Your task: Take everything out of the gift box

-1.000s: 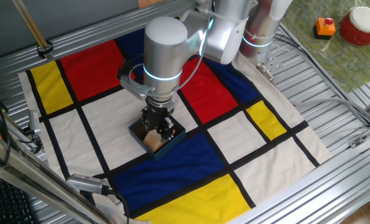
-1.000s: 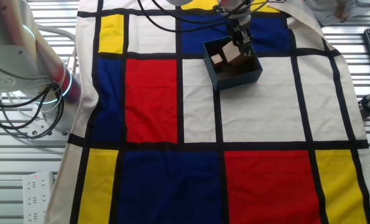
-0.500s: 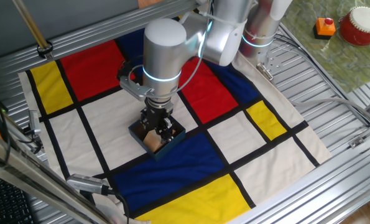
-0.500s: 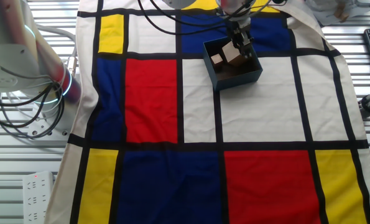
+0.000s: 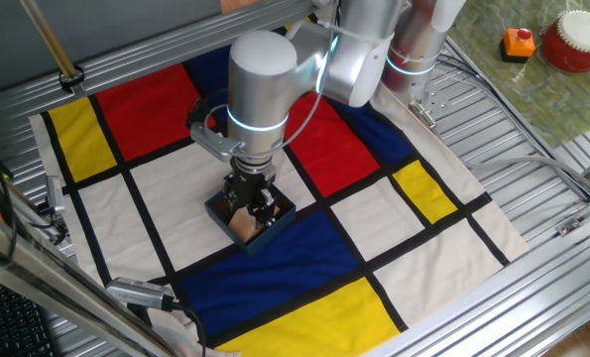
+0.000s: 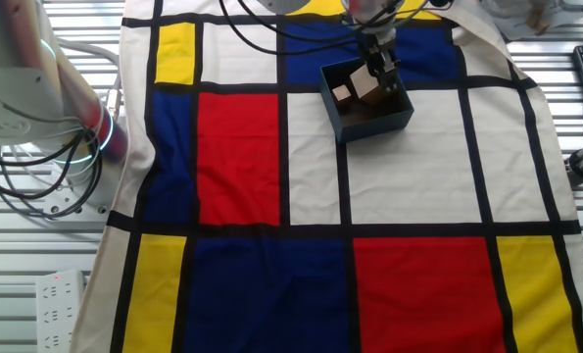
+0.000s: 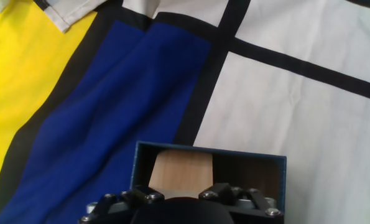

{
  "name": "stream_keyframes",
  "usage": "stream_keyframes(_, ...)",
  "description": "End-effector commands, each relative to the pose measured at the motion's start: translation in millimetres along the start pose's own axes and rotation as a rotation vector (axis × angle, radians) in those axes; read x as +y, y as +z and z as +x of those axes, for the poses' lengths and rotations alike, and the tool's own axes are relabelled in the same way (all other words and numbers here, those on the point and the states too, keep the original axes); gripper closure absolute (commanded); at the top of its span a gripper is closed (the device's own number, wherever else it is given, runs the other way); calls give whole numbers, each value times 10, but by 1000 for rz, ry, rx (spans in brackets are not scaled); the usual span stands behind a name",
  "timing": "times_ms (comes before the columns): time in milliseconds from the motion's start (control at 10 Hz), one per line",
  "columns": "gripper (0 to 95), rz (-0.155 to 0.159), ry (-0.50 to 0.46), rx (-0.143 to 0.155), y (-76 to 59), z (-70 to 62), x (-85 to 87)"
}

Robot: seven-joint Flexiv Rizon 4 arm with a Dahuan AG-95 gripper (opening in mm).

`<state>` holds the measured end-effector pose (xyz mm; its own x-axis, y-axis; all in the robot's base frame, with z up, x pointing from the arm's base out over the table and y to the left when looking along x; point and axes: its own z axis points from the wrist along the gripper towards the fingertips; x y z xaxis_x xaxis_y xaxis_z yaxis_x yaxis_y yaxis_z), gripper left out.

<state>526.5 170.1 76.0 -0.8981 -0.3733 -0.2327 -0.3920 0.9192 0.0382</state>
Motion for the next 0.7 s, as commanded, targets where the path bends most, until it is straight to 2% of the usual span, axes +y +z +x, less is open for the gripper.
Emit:
stream_keyframes(100, 380, 3, 1, -3, 10, -12, -9)
stream_keyframes(500, 380, 1, 3, -7, 36, -25, -6)
stream_keyframes(600, 760, 1, 9, -5, 36, -25, -6)
stream_keyframes(700, 950, -1, 18, 2, 32, -24, -4)
